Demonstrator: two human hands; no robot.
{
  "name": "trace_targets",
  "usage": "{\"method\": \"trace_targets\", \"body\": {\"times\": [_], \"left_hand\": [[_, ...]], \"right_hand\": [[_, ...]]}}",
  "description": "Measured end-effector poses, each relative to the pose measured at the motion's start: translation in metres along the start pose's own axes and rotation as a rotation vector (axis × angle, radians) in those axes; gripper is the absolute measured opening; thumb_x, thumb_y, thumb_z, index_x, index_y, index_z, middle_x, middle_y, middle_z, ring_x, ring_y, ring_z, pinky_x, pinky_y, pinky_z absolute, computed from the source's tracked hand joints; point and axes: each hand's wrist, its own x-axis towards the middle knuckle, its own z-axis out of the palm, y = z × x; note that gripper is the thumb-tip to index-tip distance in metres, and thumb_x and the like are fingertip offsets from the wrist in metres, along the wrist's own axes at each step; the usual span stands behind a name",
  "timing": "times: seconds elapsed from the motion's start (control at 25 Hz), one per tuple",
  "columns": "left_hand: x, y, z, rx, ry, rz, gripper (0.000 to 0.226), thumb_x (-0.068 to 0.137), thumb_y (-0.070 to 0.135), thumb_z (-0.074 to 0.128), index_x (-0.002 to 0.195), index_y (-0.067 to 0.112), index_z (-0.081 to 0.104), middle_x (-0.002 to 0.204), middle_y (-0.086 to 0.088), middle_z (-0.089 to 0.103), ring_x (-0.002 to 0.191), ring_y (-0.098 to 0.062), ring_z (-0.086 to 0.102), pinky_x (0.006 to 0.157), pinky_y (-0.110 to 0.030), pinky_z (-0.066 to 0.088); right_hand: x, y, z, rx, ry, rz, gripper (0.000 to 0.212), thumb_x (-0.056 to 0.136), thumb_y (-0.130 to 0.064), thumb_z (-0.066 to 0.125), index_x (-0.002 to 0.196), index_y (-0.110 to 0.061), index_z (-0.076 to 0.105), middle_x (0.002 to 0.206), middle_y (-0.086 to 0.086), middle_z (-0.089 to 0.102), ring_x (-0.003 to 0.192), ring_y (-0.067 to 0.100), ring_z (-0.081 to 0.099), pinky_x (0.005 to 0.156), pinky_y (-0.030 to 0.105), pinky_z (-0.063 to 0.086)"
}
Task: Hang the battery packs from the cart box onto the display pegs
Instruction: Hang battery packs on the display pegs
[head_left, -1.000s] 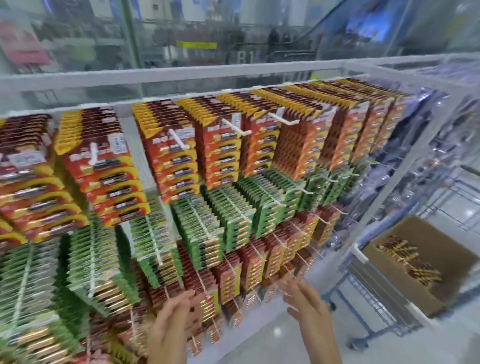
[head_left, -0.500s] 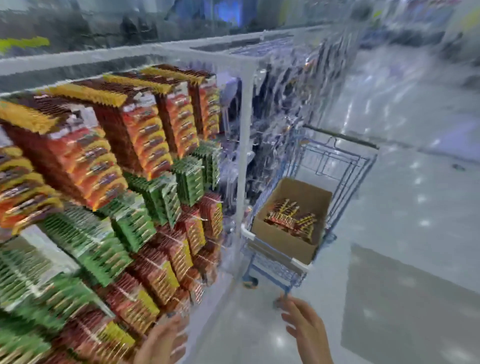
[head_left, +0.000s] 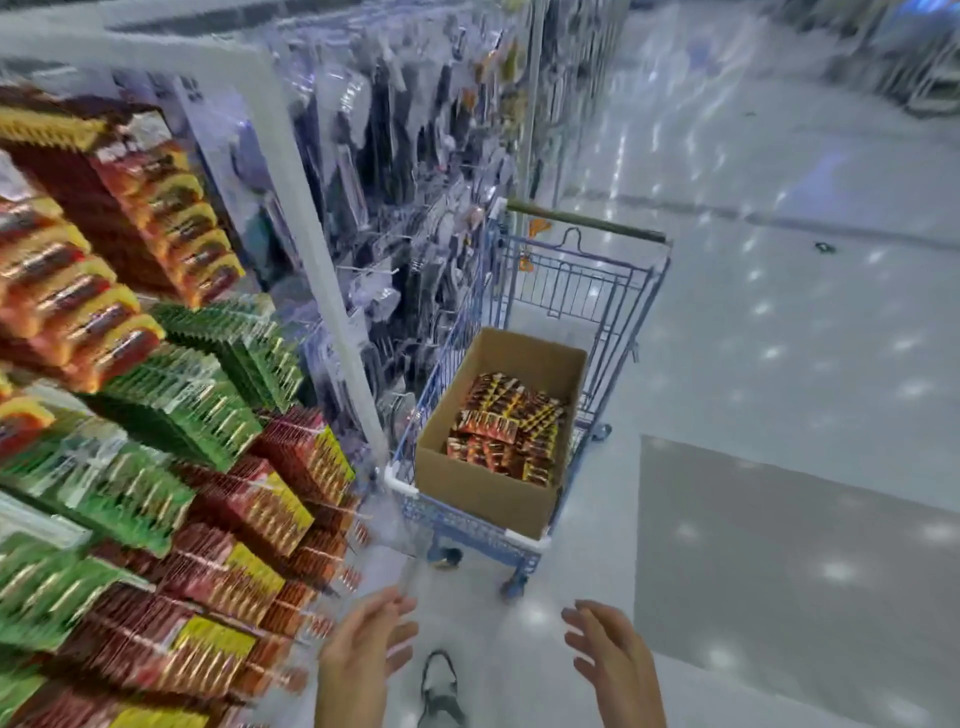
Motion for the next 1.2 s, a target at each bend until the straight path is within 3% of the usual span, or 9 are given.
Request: {"method": "trace_targets", "body": {"times": [0.2,0.52,0.76,0.84,0.92,1.04,1.2], "left_hand": [[0.072,0.023,0.058,0.081,-0.012,0.028,0.019,0.105,0.007,0.056,0.103,0.01,0.074,0.099,-0.008,0.079,0.091,-0.034,0.07,0.075,-0.038,0.053],[0.212,0.08,0.158,0.207,-0.137,0.008,0.019,0.105,0.009,0.056,0.107,0.015,0.075,0.099,-0.003,0.08,0.091,-0.028,0.074,0.079,-0.037,0.058],[0.332,0.073,0.25,0.208,-0.134,-0.252,0.014,0.106,0.017,0.057,0.116,0.015,0.067,0.116,-0.007,0.074,0.104,-0.026,0.072,0.087,-0.037,0.059],[0.372,0.061,0.278,0.201,-0.144,-0.354,0.03,0.107,0.024,0.054,0.133,0.01,0.059,0.133,-0.012,0.066,0.115,-0.028,0.066,0.093,-0.037,0.056],[0.415,0.045,0.307,0.185,-0.131,-0.475,0.047,0.111,0.03,0.046,0.153,0.01,0.043,0.153,-0.017,0.051,0.136,-0.034,0.054,0.109,-0.043,0.048],[0.471,0.024,0.344,0.085,-0.011,-0.58,0.052,0.112,0.03,0.043,0.158,0.009,0.035,0.163,-0.016,0.038,0.149,-0.034,0.039,0.121,-0.045,0.035],[0.537,-0.009,0.369,0.011,0.16,-0.668,0.065,0.105,0.039,0.058,0.16,0.015,0.034,0.161,-0.016,0.041,0.145,-0.034,0.044,0.123,-0.048,0.034]], "right_hand": [[0.069,-0.032,0.019,0.004,0.044,0.05,0.005,0.099,-0.011,0.064,0.098,-0.01,0.069,0.103,0.013,0.075,0.088,0.03,0.065,0.073,0.035,0.045],[0.176,-0.125,0.058,-0.043,0.106,0.045,0.007,0.099,-0.019,0.064,0.101,-0.015,0.069,0.104,0.008,0.076,0.101,0.028,0.069,0.084,0.04,0.05],[0.244,-0.169,0.073,-0.085,0.082,0.078,0.009,0.1,-0.02,0.062,0.101,-0.017,0.071,0.097,0.0,0.078,0.099,0.022,0.071,0.085,0.038,0.052],[0.267,-0.178,0.08,-0.117,0.026,0.077,0.009,0.1,-0.018,0.062,0.1,-0.016,0.071,0.093,-0.003,0.078,0.098,0.02,0.071,0.081,0.032,0.053],[0.298,-0.185,0.084,-0.154,-0.032,0.079,0.01,0.1,-0.014,0.061,0.097,-0.015,0.071,0.089,-0.007,0.077,0.096,0.017,0.071,0.077,0.025,0.052],[0.343,-0.189,0.087,-0.176,-0.066,0.126,0.009,0.098,-0.012,0.063,0.096,-0.013,0.071,0.089,-0.007,0.077,0.093,0.015,0.072,0.069,0.014,0.052],[0.382,-0.188,0.092,-0.119,-0.067,0.21,0.007,0.096,-0.008,0.064,0.097,-0.007,0.07,0.089,-0.005,0.079,0.089,0.013,0.073,0.071,0.013,0.056]]}}
